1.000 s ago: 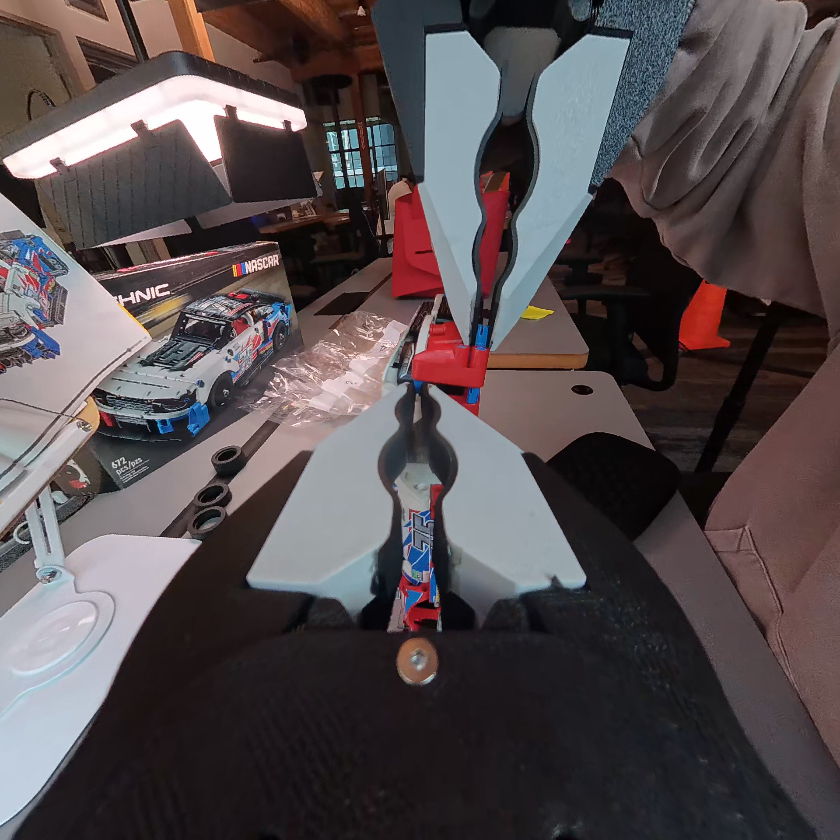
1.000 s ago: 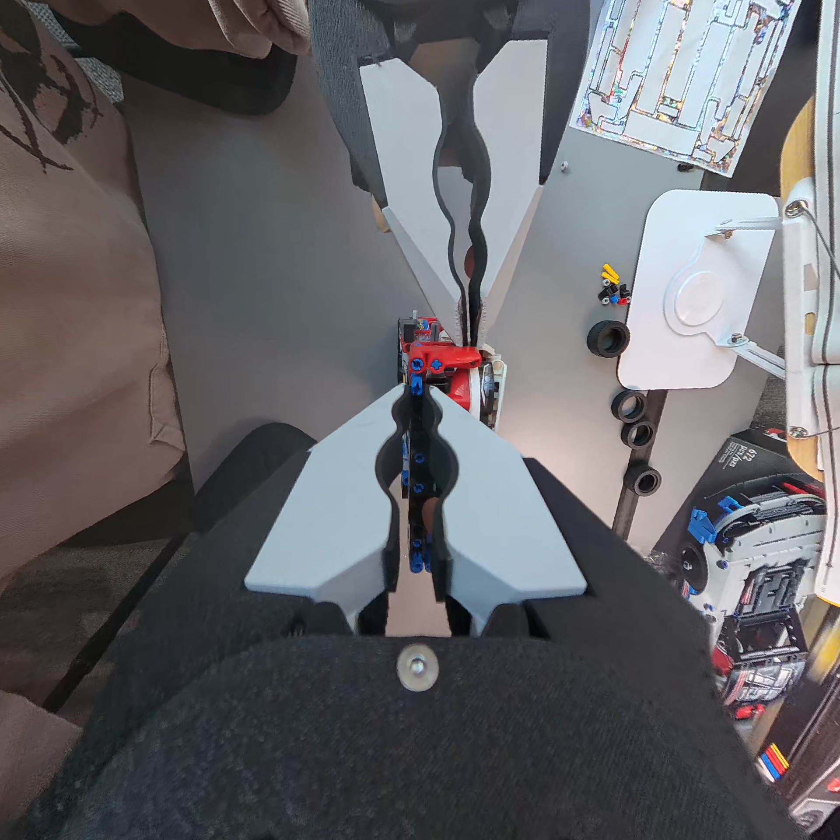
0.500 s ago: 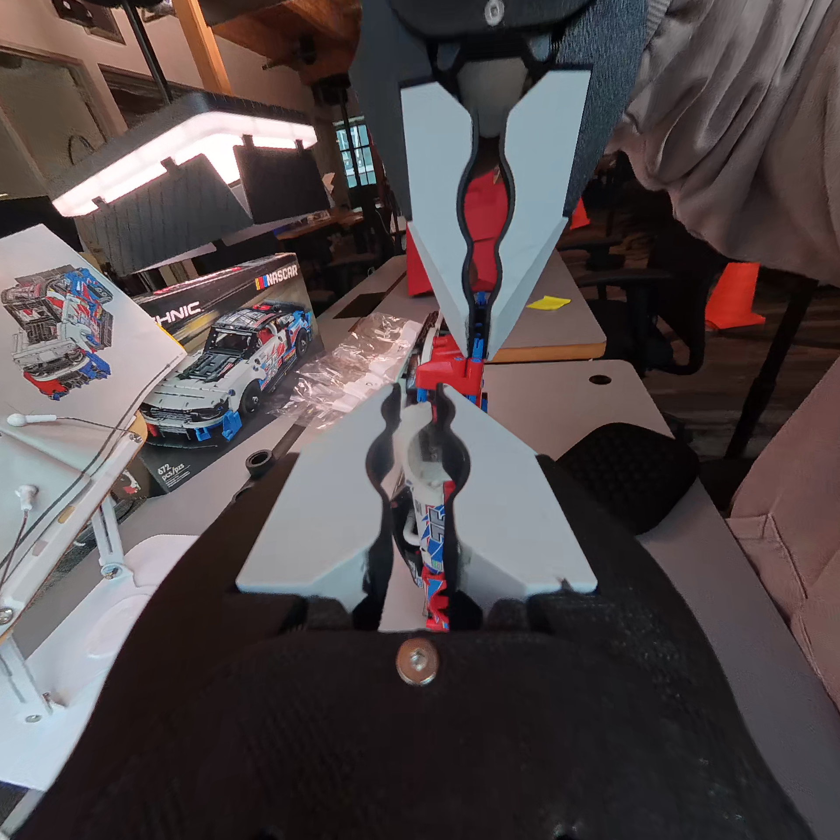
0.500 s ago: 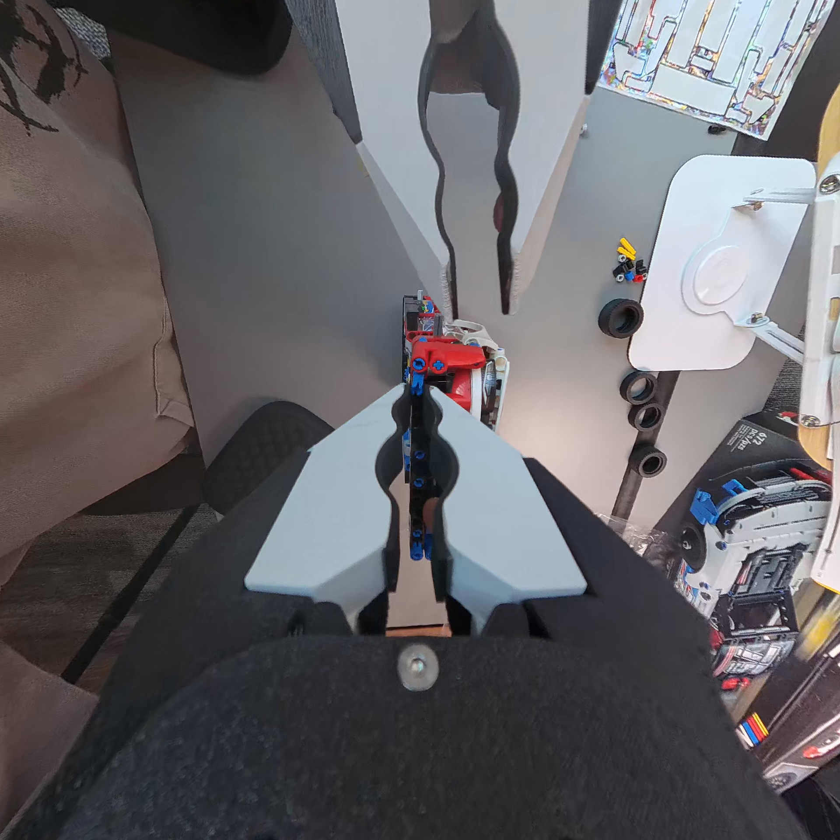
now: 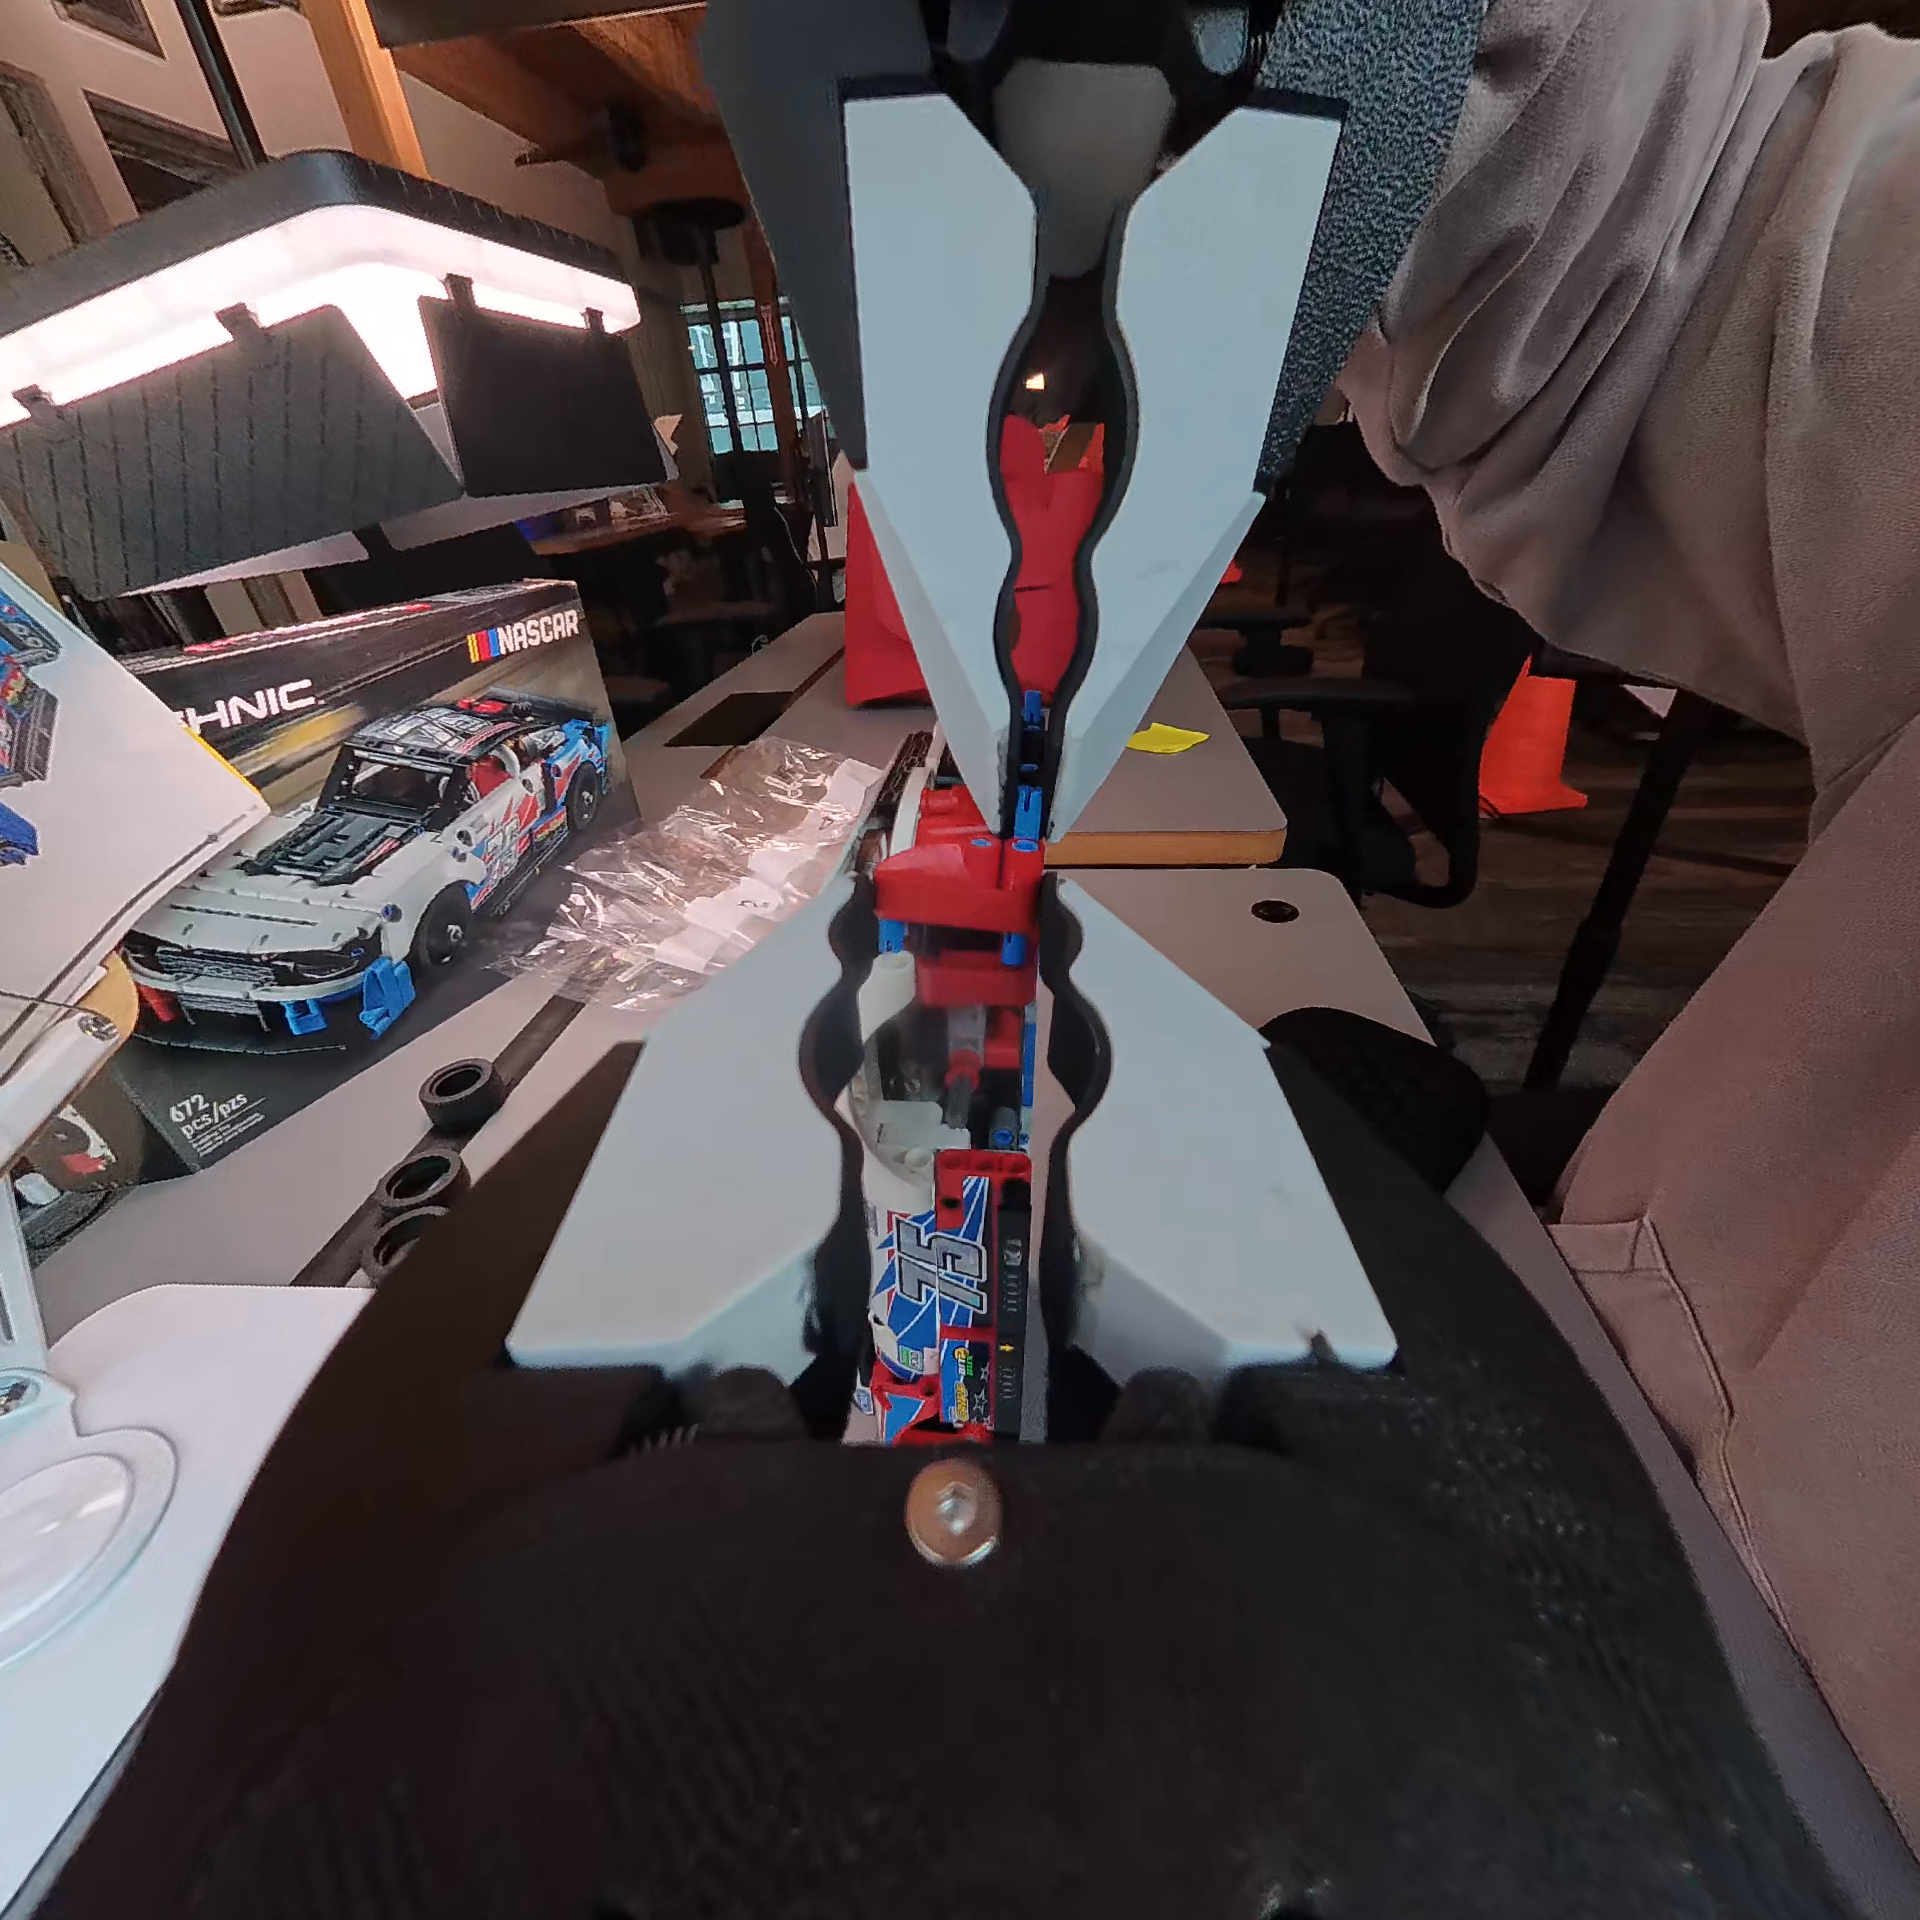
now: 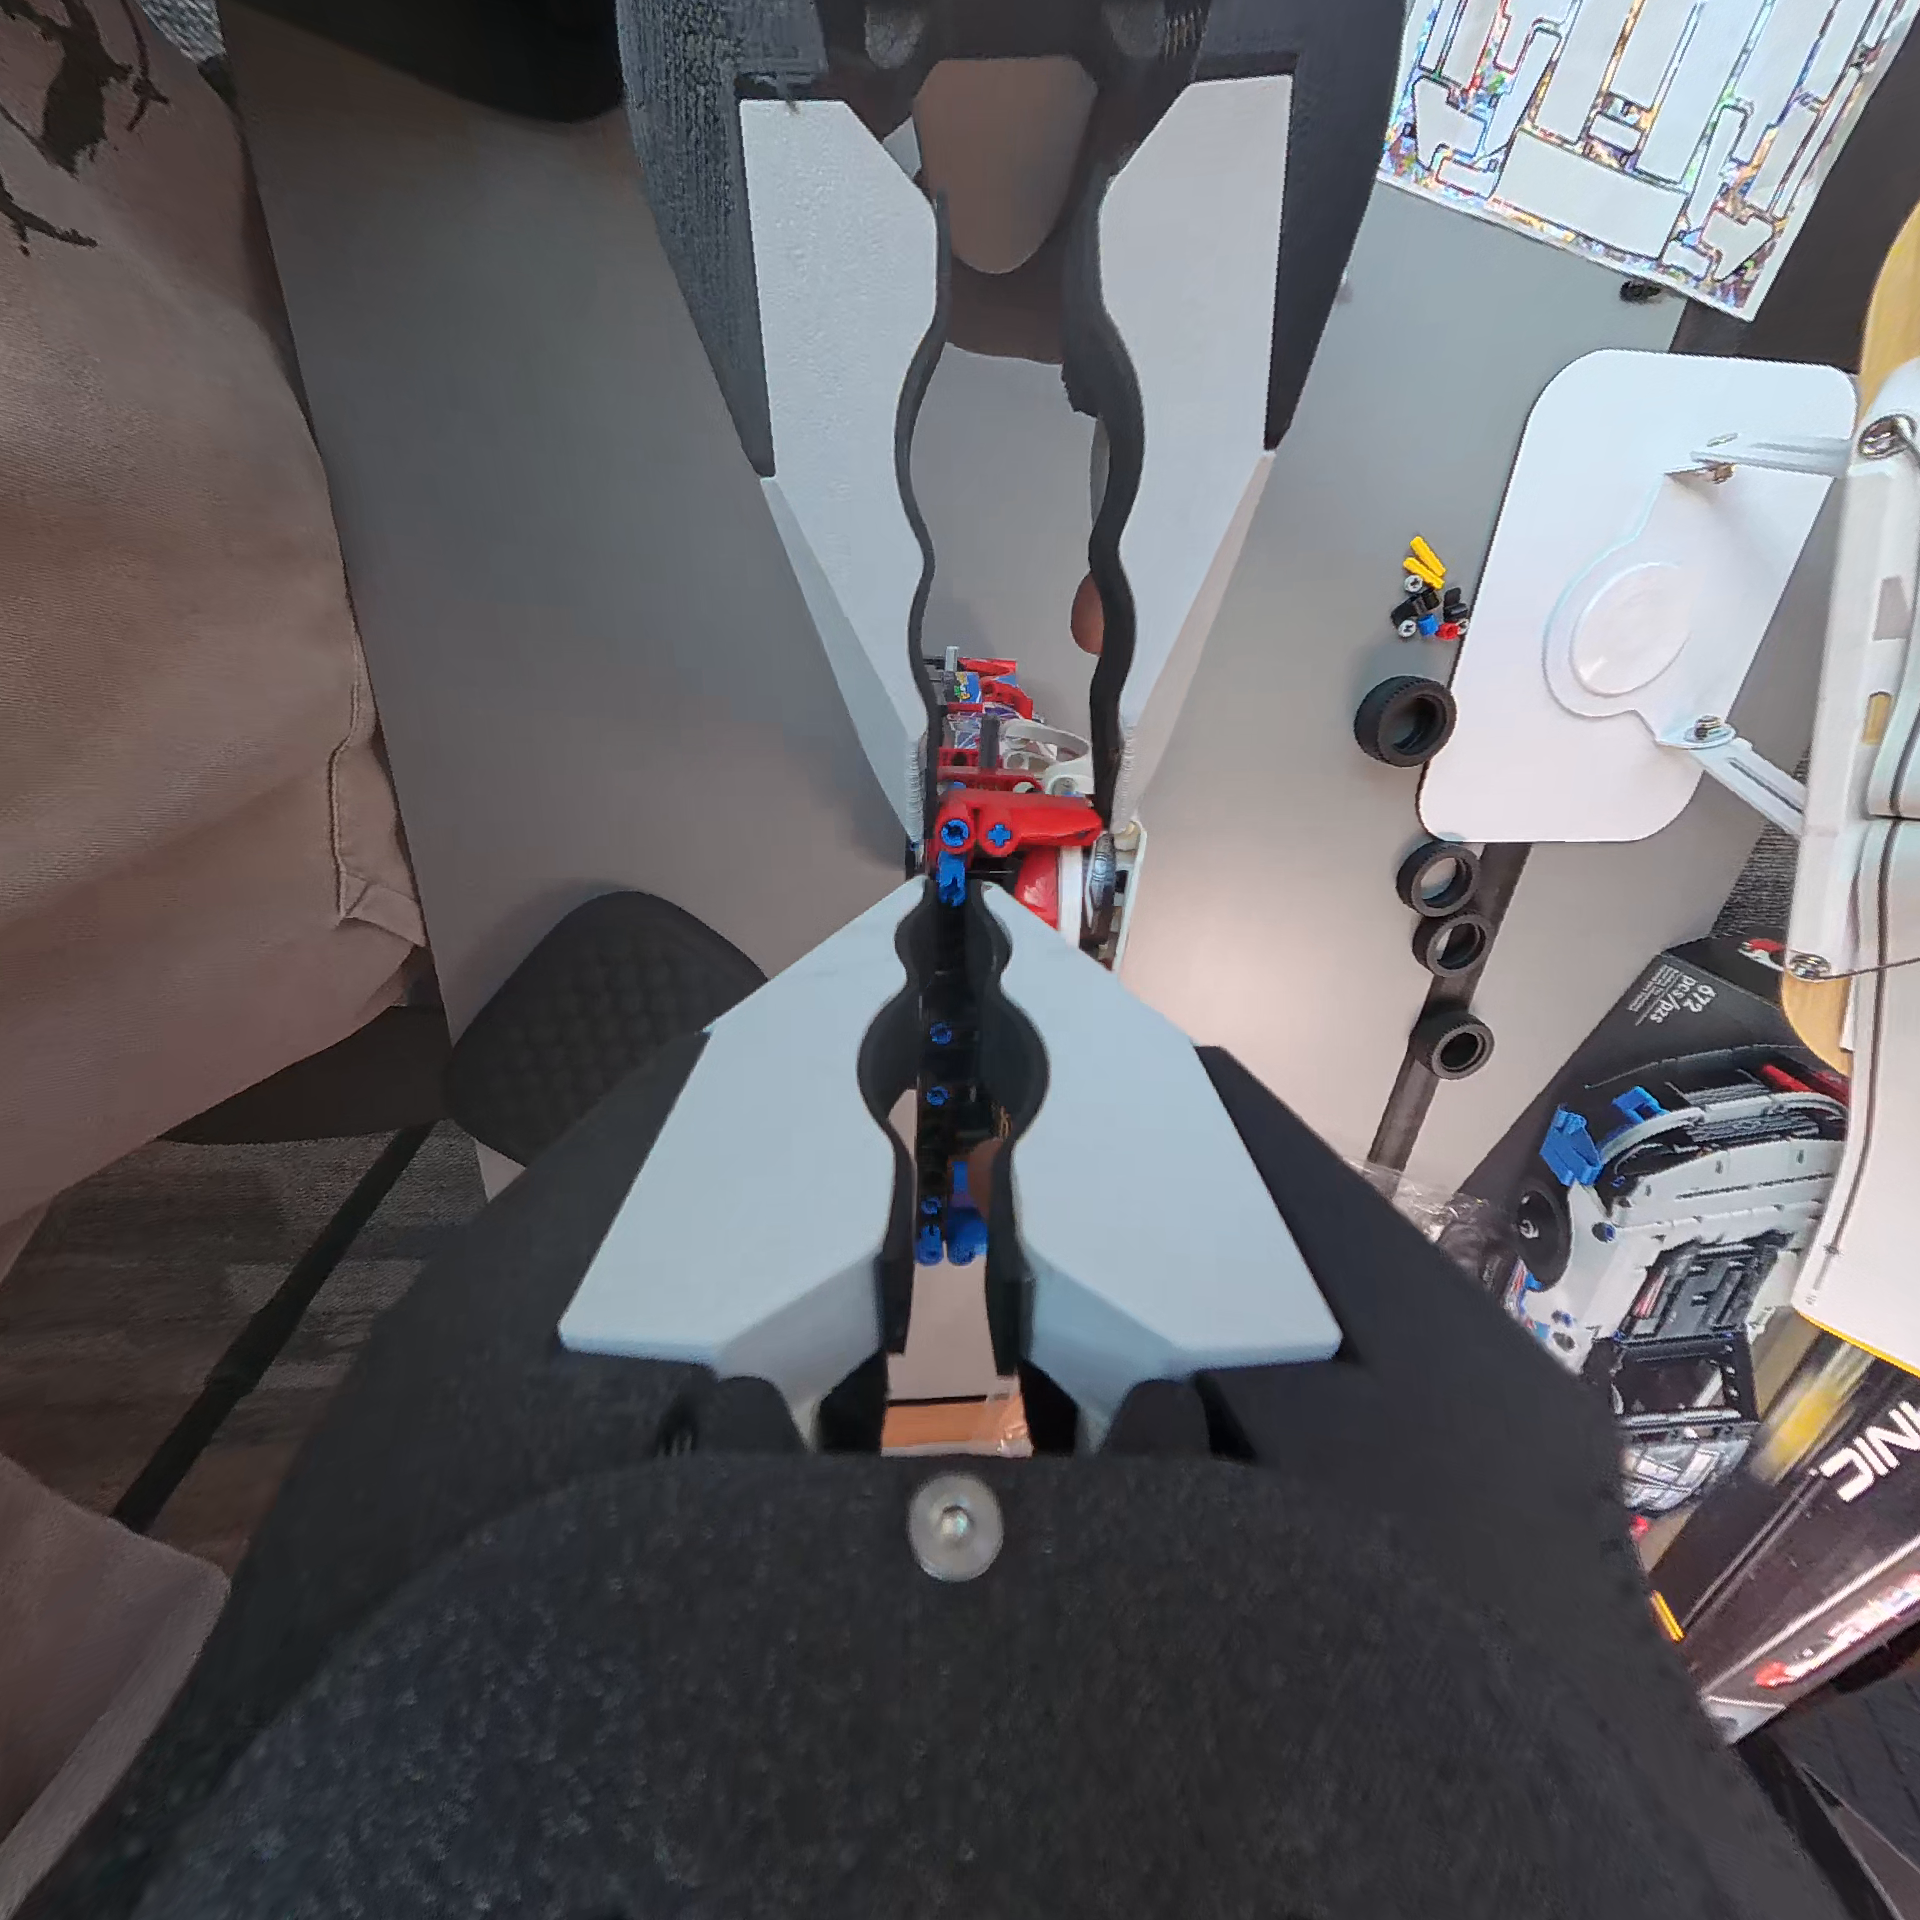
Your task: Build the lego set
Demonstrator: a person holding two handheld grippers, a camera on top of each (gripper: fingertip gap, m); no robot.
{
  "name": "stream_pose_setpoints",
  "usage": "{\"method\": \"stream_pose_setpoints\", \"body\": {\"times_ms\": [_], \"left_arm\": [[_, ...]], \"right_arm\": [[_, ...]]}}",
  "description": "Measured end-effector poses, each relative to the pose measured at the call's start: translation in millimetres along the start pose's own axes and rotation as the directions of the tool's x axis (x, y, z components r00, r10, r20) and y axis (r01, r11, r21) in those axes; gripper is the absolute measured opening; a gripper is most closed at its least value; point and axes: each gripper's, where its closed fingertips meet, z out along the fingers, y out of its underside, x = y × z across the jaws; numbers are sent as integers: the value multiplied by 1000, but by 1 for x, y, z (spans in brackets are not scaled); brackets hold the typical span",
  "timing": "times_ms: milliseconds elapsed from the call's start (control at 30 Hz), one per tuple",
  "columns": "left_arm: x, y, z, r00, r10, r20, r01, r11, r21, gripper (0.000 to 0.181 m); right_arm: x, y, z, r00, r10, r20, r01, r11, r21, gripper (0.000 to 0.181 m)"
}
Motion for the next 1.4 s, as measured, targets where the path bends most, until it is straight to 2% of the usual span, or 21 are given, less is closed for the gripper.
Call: {"method": "stream_pose_setpoints", "body": {"times_ms": [200,367,500,600,667,733,800,933,1000,1133,1400], "left_arm": [[-1,1,-1,999,23,40,-24,1000,15,30],[0,0,-1,998,32,59,-33,999,28,30],[0,0,-1,998,0,55,-2,999,52,30],[-1,0,-1,998,-7,60,4,998,58,30],[0,0,-1,998,-3,60,0,998,57,30],[0,0,-1,998,-2,65,-2,998,59,30],[0,1,-1,998,-10,60,6,998,65,30],[0,2,-1,998,-29,56,25,997,72,30],[0,2,-1,998,-32,60,28,997,76,30],[0,2,-1,998,-30,64,25,997,76,30],[1,2,-2,998,-52,42,48,996,80,30]], "right_arm": [[1,-1,1,999,-8,-37,10,999,42,1],[0,-5,-1,994,-6,-110,21,992,128,7],[1,-8,-5,963,-58,-265,120,967,224,26],[4,-6,-3,884,-97,-457,241,933,267,42],[1,-8,-2,827,-69,-558,291,902,320,46],[0,-8,-2,714,-73,-696,379,876,297,48],[-2,-8,0,593,-98,-799,440,871,220,47],[-1,-14,11,450,-157,-879,466,881,82,50],[5,-13,13,415,-176,-893,450,892,34,48],[10,-15,10,396,-169,-902,446,894,28,37],[10,-16,12,332,-253,-909,434,896,-91,36]]}}
